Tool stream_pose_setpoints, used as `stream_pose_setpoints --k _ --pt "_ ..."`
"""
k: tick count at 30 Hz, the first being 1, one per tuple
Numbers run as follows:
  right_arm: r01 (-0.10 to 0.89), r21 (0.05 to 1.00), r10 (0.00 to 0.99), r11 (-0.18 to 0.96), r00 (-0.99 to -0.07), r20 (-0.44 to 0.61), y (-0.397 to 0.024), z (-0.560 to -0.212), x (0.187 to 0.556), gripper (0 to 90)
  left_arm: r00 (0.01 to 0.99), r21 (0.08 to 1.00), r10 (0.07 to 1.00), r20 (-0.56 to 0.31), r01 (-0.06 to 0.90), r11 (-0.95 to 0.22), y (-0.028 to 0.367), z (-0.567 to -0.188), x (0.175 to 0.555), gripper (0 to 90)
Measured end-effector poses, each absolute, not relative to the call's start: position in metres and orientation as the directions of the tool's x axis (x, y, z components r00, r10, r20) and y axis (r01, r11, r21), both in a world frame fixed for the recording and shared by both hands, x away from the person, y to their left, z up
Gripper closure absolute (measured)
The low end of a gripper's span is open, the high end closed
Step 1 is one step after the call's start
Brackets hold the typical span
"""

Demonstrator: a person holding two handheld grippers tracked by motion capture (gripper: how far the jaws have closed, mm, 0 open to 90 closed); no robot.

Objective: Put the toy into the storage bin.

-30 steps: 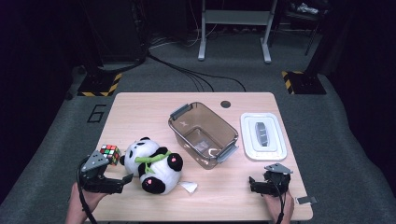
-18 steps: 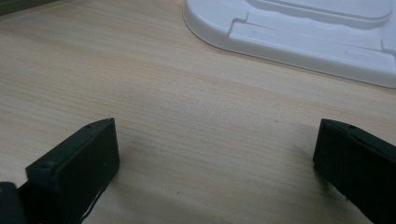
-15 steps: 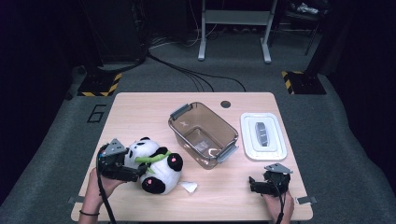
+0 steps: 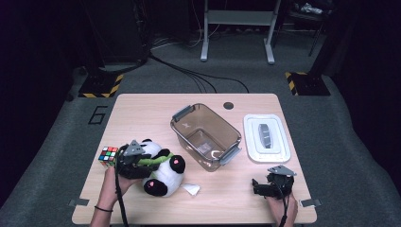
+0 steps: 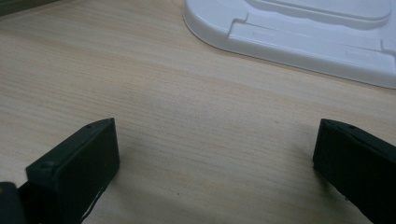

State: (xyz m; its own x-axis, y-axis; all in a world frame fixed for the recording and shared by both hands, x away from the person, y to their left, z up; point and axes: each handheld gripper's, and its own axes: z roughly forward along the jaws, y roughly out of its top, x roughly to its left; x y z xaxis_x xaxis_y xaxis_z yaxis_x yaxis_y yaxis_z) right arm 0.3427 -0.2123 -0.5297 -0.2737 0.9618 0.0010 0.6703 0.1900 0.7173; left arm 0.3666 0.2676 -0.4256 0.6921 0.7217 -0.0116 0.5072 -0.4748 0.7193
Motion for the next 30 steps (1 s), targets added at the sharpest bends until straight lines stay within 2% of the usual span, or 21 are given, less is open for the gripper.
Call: stream_pose_setpoints --k 4,6,14,24,30 --pt "0.670 0.718 0.962 0.190 -0.273 0.000 -0.212 -0.530 0.343 0.0 0.705 0.721 0.709 -0.025 0.504 -0.476 0.266 -0.433 0.365 66.4" --pt "0.670 0.718 0.962 0.190 -0.273 0.000 -0.212 -0.530 0.343 0.0 0.704 0.725 0.709 -0.040 0.509 -0.464 0.268 -0.435 0.364 70.7" --pt "0.670 0.718 0.962 0.191 -0.273 0.000 -0.212 -0.530 0.343 0.0 0.718 0.760 0.696 0.007 0.448 -0.470 0.270 -0.430 0.357 74.0" --pt "0.669 0.718 0.962 0.192 -0.275 -0.001 -0.212 -0.530 0.343 0.0 0.742 0.796 0.670 -0.016 0.415 -0.440 0.282 -0.413 0.352 74.5" --pt "0.669 0.718 0.962 0.192 -0.274 -0.002 -0.212 -0.530 0.343 0.0 0.757 0.810 0.653 0.009 0.377 -0.449 0.287 -0.395 0.346 74.5"
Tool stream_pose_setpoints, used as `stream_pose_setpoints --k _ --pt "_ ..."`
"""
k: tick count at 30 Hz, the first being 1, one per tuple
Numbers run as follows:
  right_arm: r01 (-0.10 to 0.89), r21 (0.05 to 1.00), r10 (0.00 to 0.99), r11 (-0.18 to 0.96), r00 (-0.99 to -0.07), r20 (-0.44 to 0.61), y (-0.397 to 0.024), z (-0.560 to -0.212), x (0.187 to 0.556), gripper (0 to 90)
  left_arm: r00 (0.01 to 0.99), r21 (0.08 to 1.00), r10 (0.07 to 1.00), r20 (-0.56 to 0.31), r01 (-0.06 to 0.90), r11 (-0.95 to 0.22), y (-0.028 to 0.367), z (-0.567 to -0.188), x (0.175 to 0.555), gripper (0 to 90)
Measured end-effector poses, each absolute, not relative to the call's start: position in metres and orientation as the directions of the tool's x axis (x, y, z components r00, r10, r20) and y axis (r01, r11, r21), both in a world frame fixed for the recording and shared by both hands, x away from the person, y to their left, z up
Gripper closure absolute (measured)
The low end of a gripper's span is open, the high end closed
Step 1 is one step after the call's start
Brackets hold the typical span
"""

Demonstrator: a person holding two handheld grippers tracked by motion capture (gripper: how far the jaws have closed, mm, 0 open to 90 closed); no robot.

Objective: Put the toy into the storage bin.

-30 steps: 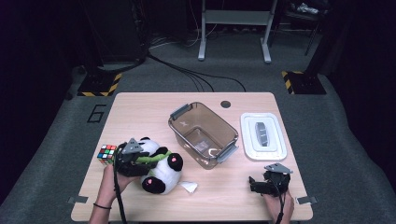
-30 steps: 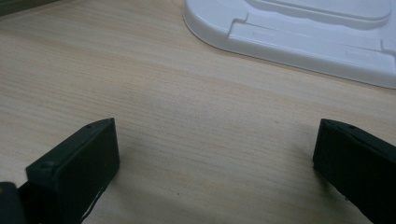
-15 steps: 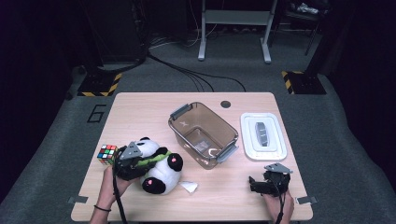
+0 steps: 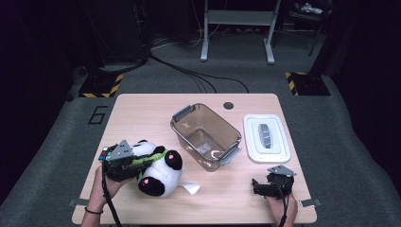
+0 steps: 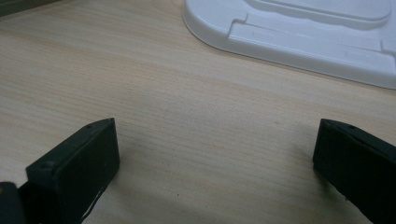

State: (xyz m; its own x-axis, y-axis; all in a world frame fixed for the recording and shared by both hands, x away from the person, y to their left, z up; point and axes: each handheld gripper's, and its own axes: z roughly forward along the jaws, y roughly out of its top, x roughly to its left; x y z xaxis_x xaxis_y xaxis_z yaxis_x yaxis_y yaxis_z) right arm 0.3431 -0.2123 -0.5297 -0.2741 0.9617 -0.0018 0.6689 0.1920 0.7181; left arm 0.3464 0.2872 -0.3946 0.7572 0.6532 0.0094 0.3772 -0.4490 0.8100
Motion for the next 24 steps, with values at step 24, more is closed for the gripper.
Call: stream_pose_setpoints --k 24 --pt "0.670 0.718 0.962 0.190 -0.272 -0.001 -0.212 -0.530 0.343 0.0 0.757 0.850 0.650 0.069 0.297 -0.436 0.304 -0.335 0.373 74.3"
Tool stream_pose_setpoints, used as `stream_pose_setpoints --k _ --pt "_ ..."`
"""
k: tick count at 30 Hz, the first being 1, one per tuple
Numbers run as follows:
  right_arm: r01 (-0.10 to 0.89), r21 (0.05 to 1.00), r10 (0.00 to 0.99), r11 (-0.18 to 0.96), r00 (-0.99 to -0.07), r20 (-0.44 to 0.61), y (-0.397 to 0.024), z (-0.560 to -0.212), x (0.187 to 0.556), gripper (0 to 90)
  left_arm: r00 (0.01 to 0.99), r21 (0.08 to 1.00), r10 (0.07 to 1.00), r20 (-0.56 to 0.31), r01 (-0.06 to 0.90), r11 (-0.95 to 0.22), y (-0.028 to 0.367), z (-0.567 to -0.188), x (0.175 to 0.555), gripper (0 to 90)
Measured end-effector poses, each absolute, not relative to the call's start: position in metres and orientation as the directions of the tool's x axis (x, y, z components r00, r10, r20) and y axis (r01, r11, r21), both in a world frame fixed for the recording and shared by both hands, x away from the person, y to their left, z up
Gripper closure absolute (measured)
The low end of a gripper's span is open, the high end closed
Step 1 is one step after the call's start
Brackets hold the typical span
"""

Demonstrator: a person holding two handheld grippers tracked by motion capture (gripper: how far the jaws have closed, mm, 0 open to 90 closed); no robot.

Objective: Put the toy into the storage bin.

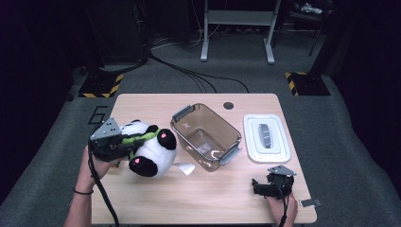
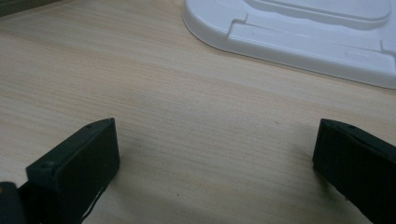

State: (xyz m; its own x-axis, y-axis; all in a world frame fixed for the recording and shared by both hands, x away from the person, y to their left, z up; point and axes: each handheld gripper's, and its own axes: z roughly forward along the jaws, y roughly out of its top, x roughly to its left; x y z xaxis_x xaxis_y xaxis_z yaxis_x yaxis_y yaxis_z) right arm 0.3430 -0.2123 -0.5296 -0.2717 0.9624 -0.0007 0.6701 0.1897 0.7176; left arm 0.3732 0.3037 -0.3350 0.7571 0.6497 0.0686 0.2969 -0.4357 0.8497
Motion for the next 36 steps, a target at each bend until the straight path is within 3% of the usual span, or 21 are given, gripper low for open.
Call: stream_pose_setpoints --k 36 --pt "0.669 0.718 0.963 0.189 -0.271 -0.001 -0.212 -0.530 0.343 0.0 0.810 0.875 0.575 0.117 0.190 -0.446 0.263 -0.262 0.434 74.0"
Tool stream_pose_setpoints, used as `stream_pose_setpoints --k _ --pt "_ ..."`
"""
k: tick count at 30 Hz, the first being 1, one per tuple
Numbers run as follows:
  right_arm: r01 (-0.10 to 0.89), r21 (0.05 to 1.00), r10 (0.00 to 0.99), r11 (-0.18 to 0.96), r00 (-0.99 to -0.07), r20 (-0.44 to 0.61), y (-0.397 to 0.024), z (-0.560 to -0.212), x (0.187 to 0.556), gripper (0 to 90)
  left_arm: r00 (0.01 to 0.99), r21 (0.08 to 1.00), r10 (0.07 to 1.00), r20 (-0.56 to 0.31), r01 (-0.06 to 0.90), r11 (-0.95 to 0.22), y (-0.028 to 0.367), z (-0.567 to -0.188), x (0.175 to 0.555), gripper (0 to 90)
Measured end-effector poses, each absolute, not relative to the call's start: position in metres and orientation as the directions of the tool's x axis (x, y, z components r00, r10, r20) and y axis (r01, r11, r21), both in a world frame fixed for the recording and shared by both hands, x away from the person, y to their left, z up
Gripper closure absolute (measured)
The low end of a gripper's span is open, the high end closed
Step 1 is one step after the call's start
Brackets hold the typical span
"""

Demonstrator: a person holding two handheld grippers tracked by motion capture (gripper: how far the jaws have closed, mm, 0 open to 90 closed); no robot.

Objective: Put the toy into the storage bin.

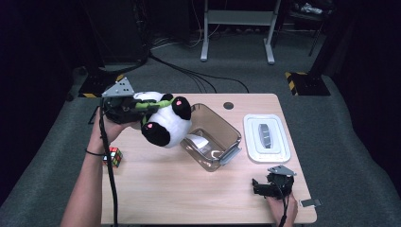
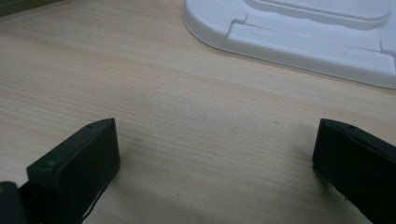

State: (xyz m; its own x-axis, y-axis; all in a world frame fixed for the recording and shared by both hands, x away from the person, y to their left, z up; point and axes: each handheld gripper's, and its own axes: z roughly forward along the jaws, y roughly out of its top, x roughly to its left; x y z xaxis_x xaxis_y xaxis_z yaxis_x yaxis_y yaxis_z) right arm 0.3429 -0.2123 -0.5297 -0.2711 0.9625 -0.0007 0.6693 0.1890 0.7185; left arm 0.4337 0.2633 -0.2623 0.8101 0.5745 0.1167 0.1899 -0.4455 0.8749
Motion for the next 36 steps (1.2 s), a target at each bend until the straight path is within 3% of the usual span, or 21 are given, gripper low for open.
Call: stream_pose_setpoints --k 19,36 --pt "0.670 0.719 0.963 0.188 -0.270 0.000 -0.212 -0.530 0.343 0.0 0.863 0.863 0.487 0.133 0.141 -0.485 0.216 -0.246 0.458 73.9" --pt "0.671 0.718 0.963 0.183 -0.268 0.004 -0.212 -0.529 0.343 0.0 0.894 0.851 0.429 0.128 0.123 -0.510 0.170 -0.257 0.478 73.8"
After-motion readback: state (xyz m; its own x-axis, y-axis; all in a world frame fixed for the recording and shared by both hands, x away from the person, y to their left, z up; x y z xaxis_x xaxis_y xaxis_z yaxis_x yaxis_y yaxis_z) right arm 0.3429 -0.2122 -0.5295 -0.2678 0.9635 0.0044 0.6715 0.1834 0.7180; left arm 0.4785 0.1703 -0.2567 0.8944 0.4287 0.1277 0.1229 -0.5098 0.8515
